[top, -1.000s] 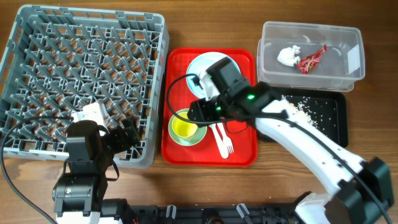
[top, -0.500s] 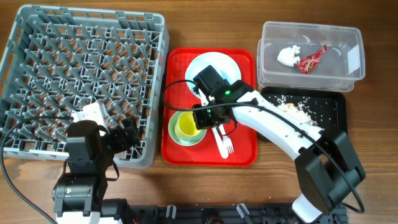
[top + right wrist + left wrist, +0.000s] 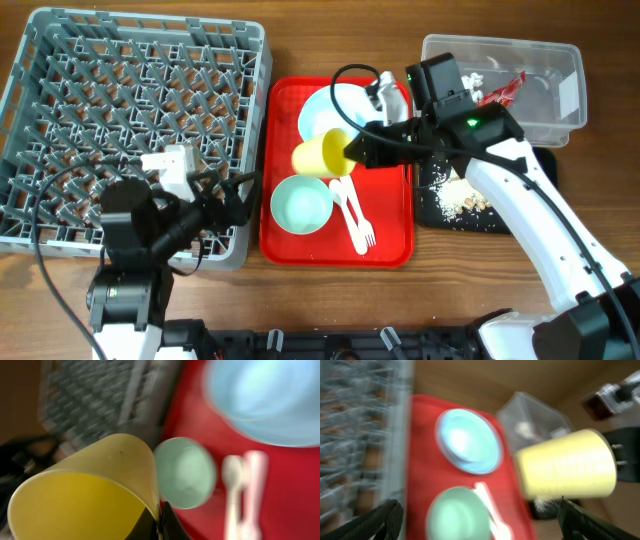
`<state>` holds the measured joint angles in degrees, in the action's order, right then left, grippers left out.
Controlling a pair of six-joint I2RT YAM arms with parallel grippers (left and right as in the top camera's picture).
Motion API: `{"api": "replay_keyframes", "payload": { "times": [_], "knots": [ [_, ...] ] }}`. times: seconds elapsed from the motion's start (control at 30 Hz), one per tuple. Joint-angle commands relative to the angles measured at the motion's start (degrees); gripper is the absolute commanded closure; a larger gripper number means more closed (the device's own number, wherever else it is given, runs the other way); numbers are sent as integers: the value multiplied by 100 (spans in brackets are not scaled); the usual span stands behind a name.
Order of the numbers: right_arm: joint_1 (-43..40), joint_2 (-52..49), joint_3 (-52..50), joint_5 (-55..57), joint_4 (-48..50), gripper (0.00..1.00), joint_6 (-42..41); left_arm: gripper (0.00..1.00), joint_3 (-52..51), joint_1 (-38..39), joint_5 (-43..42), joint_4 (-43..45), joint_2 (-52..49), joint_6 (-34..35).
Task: Sort waste into correct bins and load items into the dishwasher rack
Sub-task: 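Grasp the yellow cup from the green bowl with the right gripper, then hand the yellow cup from the right gripper to the left gripper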
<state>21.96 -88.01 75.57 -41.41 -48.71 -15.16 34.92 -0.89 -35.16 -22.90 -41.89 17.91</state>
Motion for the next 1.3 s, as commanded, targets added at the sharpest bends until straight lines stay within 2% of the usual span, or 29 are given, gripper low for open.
{"api": "replay_keyframes", "payload": {
  "times": [0.0, 0.2, 0.33, 0.53, 0.6, 1.03, 1.17, 1.27],
  "knots": [
    [7, -103, 50, -1921, 28, 96, 774, 0, 98, -24, -1626, 549, -420, 109],
    [9, -103, 50, -2323, 151, 96, 750, 1, 98, 20, -3230, 1847, -1167, 256],
    [11, -103, 48, -2476, 170, 96, 754, 6, 98, 146, -4030, 2330, -1436, 260],
    [11, -103, 50, -2581, 240, 96, 754, 16, 101, 610, -4087, 3036, -1482, 531],
    [11, -103, 48, -2581, 245, 96, 750, 23, 101, 822, -4087, 3309, -1480, 533],
    [37, -103, 48, -2579, 214, 96, 750, 31, 101, 905, -4085, 3707, -1480, 531],
    [37, -103, 48, -2577, 179, 96, 752, 45, 101, 903, -4085, 3707, -1480, 529],
    [37, -103, 48, -2577, 177, 96, 750, 50, 101, 903, -4085, 3707, -1482, 529]
  ]
}}
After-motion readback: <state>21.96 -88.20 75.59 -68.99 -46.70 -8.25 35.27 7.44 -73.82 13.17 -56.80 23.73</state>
